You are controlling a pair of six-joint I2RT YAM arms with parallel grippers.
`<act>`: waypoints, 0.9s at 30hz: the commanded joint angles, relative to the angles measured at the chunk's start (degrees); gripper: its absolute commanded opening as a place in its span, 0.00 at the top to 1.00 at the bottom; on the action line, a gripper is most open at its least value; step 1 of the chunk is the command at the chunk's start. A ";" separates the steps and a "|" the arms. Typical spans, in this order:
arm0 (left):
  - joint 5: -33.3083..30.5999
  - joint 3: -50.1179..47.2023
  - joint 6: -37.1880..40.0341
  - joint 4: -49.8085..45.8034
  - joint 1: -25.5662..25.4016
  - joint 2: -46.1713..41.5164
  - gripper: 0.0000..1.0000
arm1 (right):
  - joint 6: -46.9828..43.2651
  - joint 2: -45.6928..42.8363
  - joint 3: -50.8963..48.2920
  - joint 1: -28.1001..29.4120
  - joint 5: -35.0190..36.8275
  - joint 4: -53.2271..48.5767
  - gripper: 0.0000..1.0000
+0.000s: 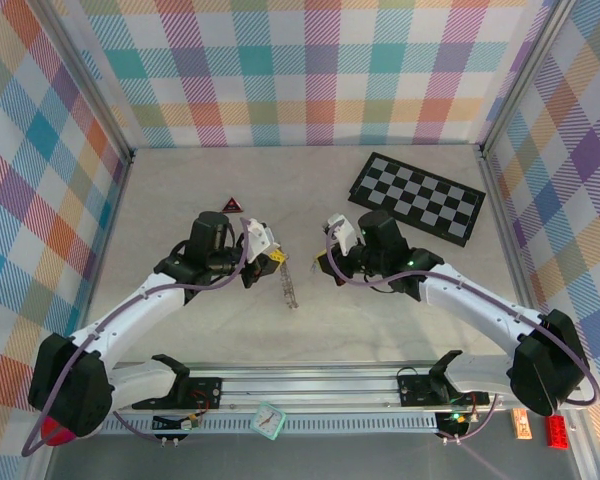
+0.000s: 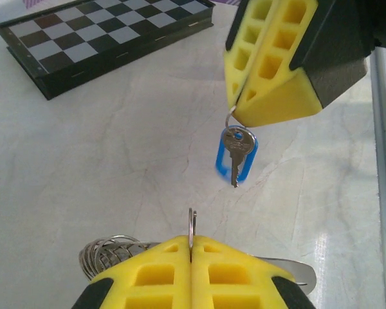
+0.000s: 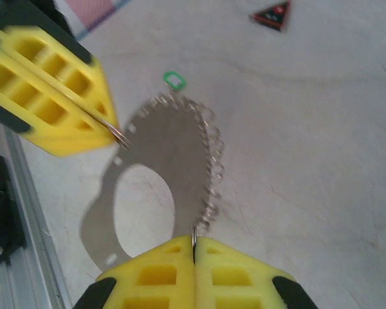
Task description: Put the keys on the keyring
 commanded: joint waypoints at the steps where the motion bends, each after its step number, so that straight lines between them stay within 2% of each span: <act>1: 3.96 1.98 -0.54 0.75 0.57 0.56 1.00 | -2.18 0.32 0.63 0.42 -6.15 5.62 1.00; 27: 4.91 2.28 -1.95 1.13 0.09 2.59 1.00 | -0.85 8.00 4.19 3.64 -8.33 10.79 1.00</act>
